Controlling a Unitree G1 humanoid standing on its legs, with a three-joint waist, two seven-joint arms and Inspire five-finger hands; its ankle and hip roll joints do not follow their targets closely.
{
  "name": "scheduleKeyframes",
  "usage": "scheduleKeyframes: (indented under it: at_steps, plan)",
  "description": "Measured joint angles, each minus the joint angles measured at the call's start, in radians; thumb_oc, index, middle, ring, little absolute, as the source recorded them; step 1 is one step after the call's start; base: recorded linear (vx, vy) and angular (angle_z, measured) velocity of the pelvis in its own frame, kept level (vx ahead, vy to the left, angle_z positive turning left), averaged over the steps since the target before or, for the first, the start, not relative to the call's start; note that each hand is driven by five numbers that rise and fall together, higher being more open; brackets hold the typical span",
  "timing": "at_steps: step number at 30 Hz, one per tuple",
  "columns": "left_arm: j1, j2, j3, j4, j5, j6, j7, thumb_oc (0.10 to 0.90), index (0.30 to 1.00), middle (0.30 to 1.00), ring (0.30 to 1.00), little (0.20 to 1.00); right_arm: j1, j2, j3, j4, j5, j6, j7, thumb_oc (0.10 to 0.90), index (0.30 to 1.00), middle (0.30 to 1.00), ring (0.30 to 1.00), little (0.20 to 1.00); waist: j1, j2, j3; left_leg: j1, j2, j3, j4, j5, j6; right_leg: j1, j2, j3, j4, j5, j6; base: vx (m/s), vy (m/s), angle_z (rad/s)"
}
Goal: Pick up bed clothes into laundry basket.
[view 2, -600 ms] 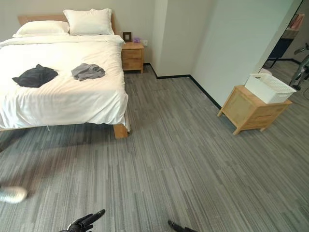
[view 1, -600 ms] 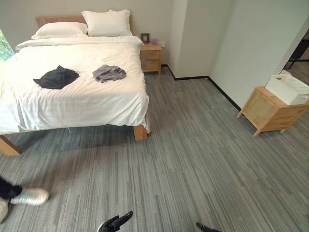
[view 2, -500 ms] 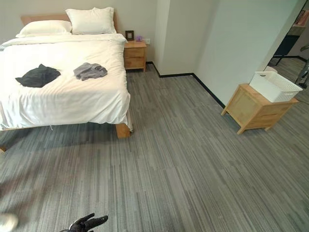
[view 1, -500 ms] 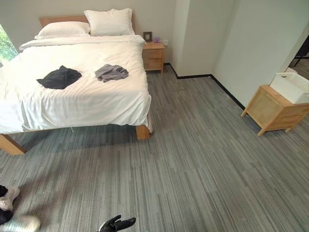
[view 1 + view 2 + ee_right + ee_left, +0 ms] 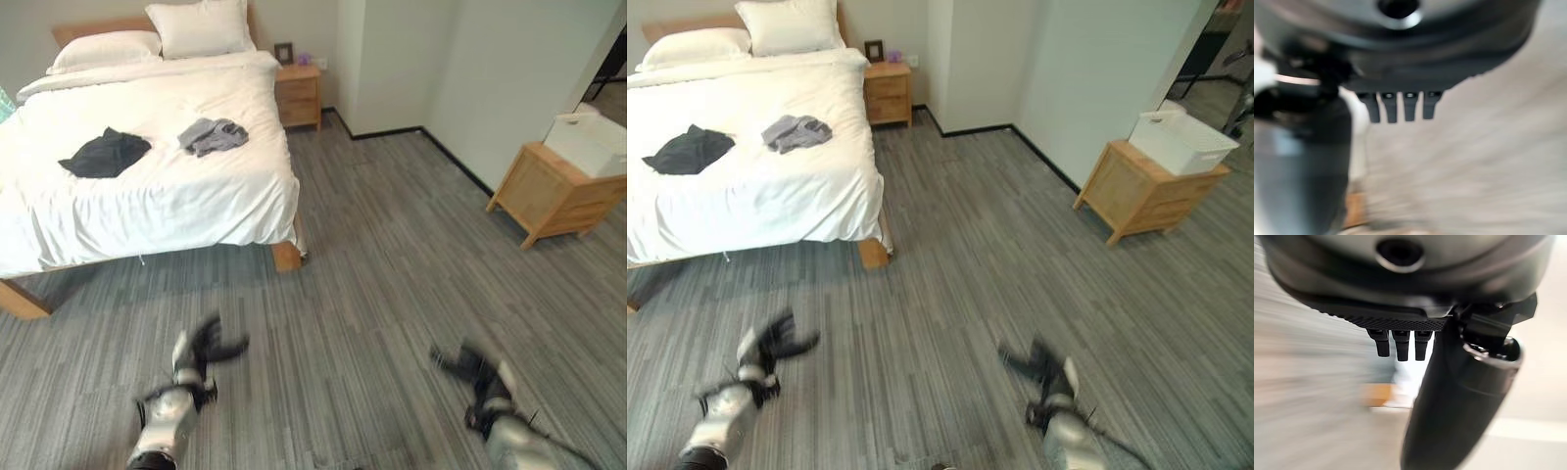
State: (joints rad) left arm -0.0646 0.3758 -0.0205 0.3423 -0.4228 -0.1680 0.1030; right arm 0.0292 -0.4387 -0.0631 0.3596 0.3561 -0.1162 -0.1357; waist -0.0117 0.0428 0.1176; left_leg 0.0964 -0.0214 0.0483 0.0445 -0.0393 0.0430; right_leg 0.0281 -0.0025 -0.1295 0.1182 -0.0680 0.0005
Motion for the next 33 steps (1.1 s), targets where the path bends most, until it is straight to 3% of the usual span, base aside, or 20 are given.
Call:
scheduleKeyframes:
  at_steps: [3,10,15,18,19,20,21,22,23,26,28,30,31,32,33]
  plan:
    - [-0.03,-0.002,0.026,-0.07,0.065,-0.032,0.021,0.8,0.9,0.9,0.9,0.9,-0.061,-0.005,0.008,-0.061,-0.069,-0.01,0.001,0.8,0.9,0.9,0.9,0.9,0.0,-0.003,0.001,-0.001,-0.001,-0.002,-0.012,0.0,0.0,-0.01,0.001,0.006,-0.006,0.0,0.001,0.02,0.02,-0.04]
    - [0.075,-0.055,0.074,0.035,0.091,0.042,0.081,0.8,0.9,0.9,0.9,0.9,0.009,0.019,0.058,-0.05,-0.144,0.042,0.007,0.8,0.9,0.9,0.9,0.9,0.025,-0.024,0.019,-0.021,-0.004,0.0,-0.019,0.001,0.0,-0.019,0.001,0.027,-0.047,0.02,0.01,0.07,0.089,-0.1]
    - [0.105,-0.063,0.103,0.037,0.132,0.046,0.094,0.8,0.9,0.9,0.9,0.9,0.01,0.017,0.056,-0.053,-0.177,0.049,0.017,0.8,0.9,0.9,0.9,0.9,0.052,-0.022,0.033,-0.024,-0.014,-0.011,-0.03,0.0,0.006,-0.032,-0.012,0.02,-0.028,0.012,0.026,0.09,0.164,0.07]
    - [0.082,-0.061,0.112,0.026,0.155,0.046,0.12,0.8,0.9,0.9,0.9,0.9,-0.015,0.015,0.058,-0.059,-0.18,0.049,0.022,0.8,0.9,0.9,0.9,0.9,0.047,-0.011,0.055,-0.021,-0.031,-0.068,-0.031,0.001,0.028,-0.123,-0.059,-0.004,0.215,-0.062,0.085,0.13,0.127,0.51]
    - [0.074,-0.057,0.113,0.008,0.16,0.046,0.129,0.8,0.9,0.9,0.9,0.9,-0.018,0.017,0.065,-0.06,-0.182,0.049,0.023,0.8,0.9,0.9,0.9,0.9,0.054,-0.022,0.065,-0.016,-0.048,-0.089,-0.024,-0.005,0.036,-0.159,-0.081,0.001,0.319,-0.075,0.104,0.32,0.057,0.67]
    - [0.07,-0.045,0.11,-0.012,0.173,0.046,0.133,0.8,0.9,0.9,0.9,0.9,-0.03,0.017,0.085,-0.064,-0.183,0.049,0.023,0.8,0.9,0.9,0.9,0.9,0.059,-0.029,0.087,-0.007,-0.06,-0.118,-0.012,-0.02,0.057,-0.208,-0.103,-0.001,0.468,-0.073,0.103,0.26,0.008,0.64]
    - [0.067,-0.037,0.104,-0.012,0.181,0.046,0.133,0.8,0.9,0.9,0.9,0.9,-0.028,0.018,0.097,-0.069,-0.183,0.048,0.024,0.8,0.9,0.9,0.9,0.9,0.05,-0.035,0.09,0.001,-0.064,-0.128,-0.006,-0.012,0.053,-0.238,-0.121,0.003,0.533,-0.083,0.102,0.32,-0.031,0.6]
    - [0.066,-0.033,0.102,-0.021,0.19,0.045,0.134,0.8,0.9,0.9,0.9,0.9,-0.024,0.019,0.106,-0.083,-0.184,0.048,0.03,0.8,0.9,0.9,0.9,0.9,0.05,-0.039,0.095,0.001,-0.08,-0.181,0.004,-0.033,0.068,-0.27,-0.119,0.025,0.573,-0.099,0.107,0.29,-0.076,0.84]
    - [0.064,-0.029,0.101,-0.049,0.19,0.045,0.134,0.8,0.9,0.9,0.9,0.9,-0.015,0.026,0.12,-0.109,-0.186,0.042,0.042,0.8,0.9,0.9,0.9,0.9,0.048,-0.039,0.107,-0.007,-0.081,-0.226,0.024,-0.049,0.062,-0.292,-0.106,0.082,0.539,-0.105,0.107,0.44,-0.128,0.83]
    - [0.052,-0.029,0.101,-0.075,0.189,0.044,0.125,0.8,0.9,0.9,0.9,0.9,-0.013,0.024,0.133,-0.141,-0.185,0.041,0.07,0.8,0.9,0.9,0.9,0.9,0.04,-0.027,0.131,-0.019,-0.065,-0.3,0.044,-0.065,0.05,-0.351,-0.089,0.109,0.384,-0.094,0.101,0.46,-0.157,0.88]
    - [0.052,-0.028,0.102,-0.077,0.187,0.043,0.105,0.8,0.9,0.9,0.9,0.9,-0.006,0.025,0.135,-0.14,-0.184,0.04,0.086,0.8,0.9,0.9,0.9,0.9,0.002,-0.028,0.134,-0.021,-0.05,-0.379,0.074,-0.099,0.05,-0.337,-0.081,0.167,0.091,-0.038,0.135,0.5,-0.173,1.17]
    - [0.059,-0.023,0.103,-0.077,0.187,0.042,0.093,0.8,0.9,0.9,0.9,0.9,-0.001,0.027,0.135,-0.14,-0.182,0.04,0.09,0.8,0.9,0.9,0.9,0.9,-0.001,-0.041,0.134,0.013,-0.038,-0.414,0.068,-0.132,0.043,-0.346,-0.092,0.163,-0.029,0.017,0.134,0.53,-0.216,0.75]
    - [0.081,-0.027,0.108,-0.077,0.187,0.043,0.079,0.8,0.9,0.9,0.9,0.9,0.003,0.027,0.132,-0.143,-0.182,0.04,0.101,0.8,0.9,0.9,0.9,0.9,-0.005,-0.048,0.128,0.058,-0.01,-0.436,0.063,-0.188,0.032,-0.347,-0.093,0.116,-0.074,0.043,0.147,0.5,-0.233,0.46]
    - [0.094,-0.024,0.106,-0.08,0.188,0.042,0.073,0.8,0.9,0.9,0.9,0.9,0.012,0.027,0.132,-0.146,-0.182,0.04,0.105,0.8,0.9,0.9,0.9,0.9,-0.007,-0.052,0.122,0.091,0.008,-0.446,0.048,-0.197,0.023,-0.336,-0.094,0.077,-0.073,0.043,0.146,0.46,-0.224,0.55]
    - [0.107,-0.029,0.108,-0.08,0.188,0.041,0.061,0.8,0.9,0.9,0.9,0.9,0.017,0.022,0.131,-0.146,-0.182,0.04,0.11,0.8,0.9,0.9,0.9,0.9,-0.011,-0.051,0.117,0.128,0.036,-0.461,0.026,-0.212,0.008,-0.333,-0.088,0.048,-0.023,0.099,0.13,0.29,-0.148,0.46]
